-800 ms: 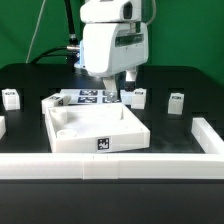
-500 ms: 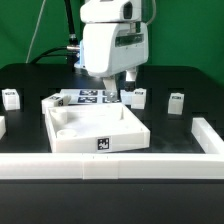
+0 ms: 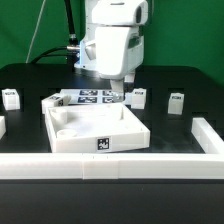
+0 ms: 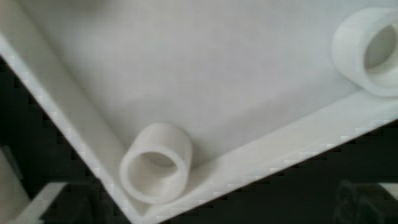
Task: Assemble one leg
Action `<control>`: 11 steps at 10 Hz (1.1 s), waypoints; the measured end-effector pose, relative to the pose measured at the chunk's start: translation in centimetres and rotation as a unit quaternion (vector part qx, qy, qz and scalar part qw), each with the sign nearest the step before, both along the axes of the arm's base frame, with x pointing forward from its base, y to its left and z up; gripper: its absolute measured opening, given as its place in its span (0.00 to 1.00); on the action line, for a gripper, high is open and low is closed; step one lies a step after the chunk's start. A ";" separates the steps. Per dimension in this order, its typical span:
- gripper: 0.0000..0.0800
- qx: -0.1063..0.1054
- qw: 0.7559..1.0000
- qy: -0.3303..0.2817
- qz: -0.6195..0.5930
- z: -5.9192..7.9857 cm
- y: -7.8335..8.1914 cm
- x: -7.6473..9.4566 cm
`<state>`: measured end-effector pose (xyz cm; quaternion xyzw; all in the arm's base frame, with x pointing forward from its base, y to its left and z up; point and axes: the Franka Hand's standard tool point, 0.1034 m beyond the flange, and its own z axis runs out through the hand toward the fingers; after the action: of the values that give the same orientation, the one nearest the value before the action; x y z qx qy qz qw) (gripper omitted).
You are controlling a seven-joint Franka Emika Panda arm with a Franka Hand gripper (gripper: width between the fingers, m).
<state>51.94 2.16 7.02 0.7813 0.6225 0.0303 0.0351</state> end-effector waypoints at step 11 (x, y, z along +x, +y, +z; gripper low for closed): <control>0.81 -0.037 0.986 0.030 0.159 -1.3 -2.6 -3.6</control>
Offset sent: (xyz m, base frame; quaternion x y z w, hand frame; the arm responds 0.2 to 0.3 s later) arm 0.0000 0.0000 0.0000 0.0000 0.0000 0.0000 1.0000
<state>48.35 -0.40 5.69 0.6707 0.7405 -0.0111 0.0401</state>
